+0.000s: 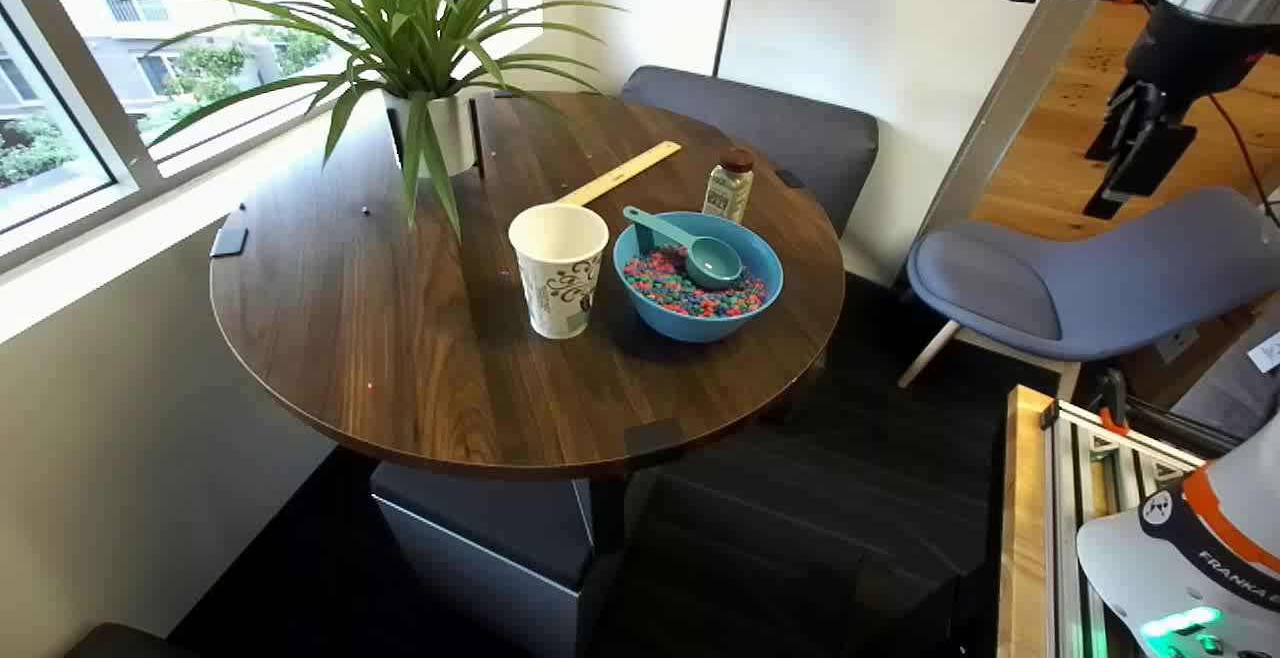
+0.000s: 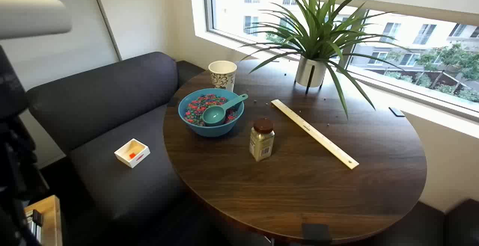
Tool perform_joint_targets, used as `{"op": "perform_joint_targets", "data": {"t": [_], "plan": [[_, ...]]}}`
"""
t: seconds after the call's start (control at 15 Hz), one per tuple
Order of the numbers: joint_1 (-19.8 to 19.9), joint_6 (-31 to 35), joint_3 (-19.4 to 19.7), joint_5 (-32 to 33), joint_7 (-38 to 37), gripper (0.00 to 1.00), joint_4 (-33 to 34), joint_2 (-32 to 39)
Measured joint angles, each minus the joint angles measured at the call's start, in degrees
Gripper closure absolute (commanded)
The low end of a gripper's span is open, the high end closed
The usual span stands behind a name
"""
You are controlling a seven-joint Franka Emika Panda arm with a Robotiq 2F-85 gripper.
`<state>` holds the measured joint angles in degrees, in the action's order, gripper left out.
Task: Move the paper cup to the right
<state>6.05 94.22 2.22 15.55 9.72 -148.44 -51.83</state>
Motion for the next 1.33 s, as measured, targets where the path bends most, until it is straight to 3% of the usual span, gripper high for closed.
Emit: {"op": "perform_joint_targets", "data": {"t": [0.67,1.07,1.33], "plan": [[-0.3,0.1,0.2,0.0,-0.3,0.00,0.0,0.0],[-2.7,9.7,-0.3,-2.9,-6.5,0.00,5.2,3.9],[-4.3,17.9,-1.7,-8.0,-11.1,0.00,11.3,10.7]]}}
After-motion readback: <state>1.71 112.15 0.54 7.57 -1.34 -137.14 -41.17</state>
